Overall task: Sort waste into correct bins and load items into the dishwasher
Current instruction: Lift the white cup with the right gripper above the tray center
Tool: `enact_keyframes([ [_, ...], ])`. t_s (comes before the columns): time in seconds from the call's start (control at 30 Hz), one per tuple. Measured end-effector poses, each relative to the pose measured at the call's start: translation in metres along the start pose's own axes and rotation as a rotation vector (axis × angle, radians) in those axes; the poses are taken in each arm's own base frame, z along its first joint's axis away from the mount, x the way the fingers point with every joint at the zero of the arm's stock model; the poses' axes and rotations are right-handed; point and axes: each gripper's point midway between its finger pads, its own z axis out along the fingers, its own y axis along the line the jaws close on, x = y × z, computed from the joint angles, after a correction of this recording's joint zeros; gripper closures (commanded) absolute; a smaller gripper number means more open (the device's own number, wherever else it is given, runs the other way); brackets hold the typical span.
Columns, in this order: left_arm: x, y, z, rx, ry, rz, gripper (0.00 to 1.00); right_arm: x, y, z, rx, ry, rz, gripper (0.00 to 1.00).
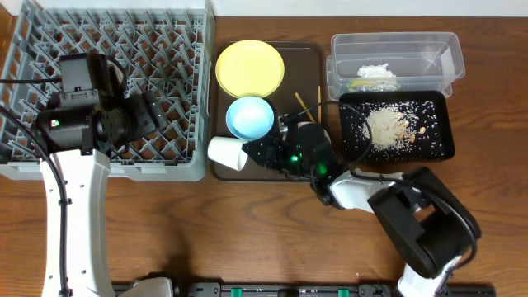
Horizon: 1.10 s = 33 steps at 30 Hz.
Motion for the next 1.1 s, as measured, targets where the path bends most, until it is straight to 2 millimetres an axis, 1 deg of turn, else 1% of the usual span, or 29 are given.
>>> enact_keyframes([
  [0.1,0.000,0.000,0.000,0.000,0.000,0.000,0.12,-0.002,-0.004,0.005,0.002,-0.001,0.001,0.48],
  [0.23,0.000,-0.001,0.000,0.003,0.001,0.000,0.12,-0.012,0.002,0.018,-0.017,-0.007,-0.008,0.49],
  [0.3,0.000,-0.001,0.000,0.003,0.001,0.000,0.12,-0.016,0.006,0.026,-0.032,-0.002,-0.011,0.51],
  [0.47,0.000,-0.001,0.000,0.004,0.002,0.000,0.12,-0.025,0.020,0.037,-0.068,0.005,-0.028,0.63],
  [0.57,0.000,-0.001,0.000,0.004,0.002,0.000,0.12,-0.023,0.023,0.039,-0.063,0.020,-0.022,0.70],
  [0.7,0.000,-0.001,0.000,0.004,0.002,0.000,0.12,-0.014,0.010,0.041,-0.011,0.055,0.010,0.81],
  [0.83,0.000,-0.001,0.000,0.003,0.002,0.000,0.12,-0.008,0.014,0.042,-0.022,0.071,-0.008,0.81],
  [0.97,0.000,-0.001,0.000,0.004,0.002,0.000,0.12,0.007,0.020,0.044,-0.047,0.129,-0.040,0.76],
  [1.1,0.000,-0.001,0.000,0.003,0.002,0.000,0.12,0.021,0.026,0.043,-0.084,0.202,-0.087,0.77],
])
